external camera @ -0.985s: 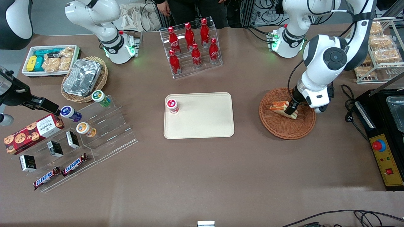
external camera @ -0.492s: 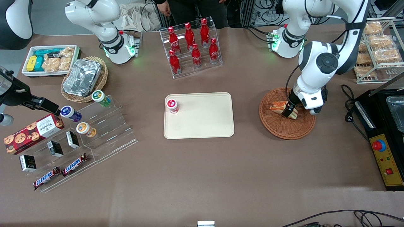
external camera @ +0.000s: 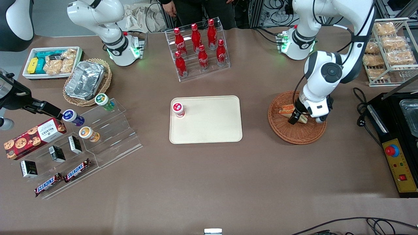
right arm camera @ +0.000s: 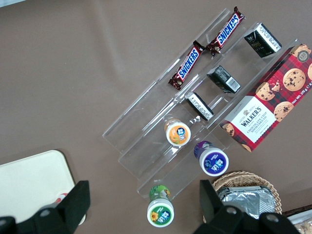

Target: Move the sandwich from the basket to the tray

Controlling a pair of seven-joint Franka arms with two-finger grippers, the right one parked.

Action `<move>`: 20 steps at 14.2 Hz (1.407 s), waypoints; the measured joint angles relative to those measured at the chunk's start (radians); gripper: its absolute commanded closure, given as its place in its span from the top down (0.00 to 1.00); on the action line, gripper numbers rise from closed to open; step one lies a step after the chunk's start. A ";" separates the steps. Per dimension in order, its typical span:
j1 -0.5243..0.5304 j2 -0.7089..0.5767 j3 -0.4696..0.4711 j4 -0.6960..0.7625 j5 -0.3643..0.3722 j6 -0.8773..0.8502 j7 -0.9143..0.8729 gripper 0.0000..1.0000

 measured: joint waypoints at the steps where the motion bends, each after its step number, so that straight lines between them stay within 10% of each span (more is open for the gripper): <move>1: 0.000 0.011 0.000 -0.002 0.000 0.019 0.000 1.00; 9: -0.002 0.010 0.000 0.003 0.001 0.026 0.001 1.00; 20: -0.003 -0.149 -0.002 0.141 0.001 -0.393 0.001 1.00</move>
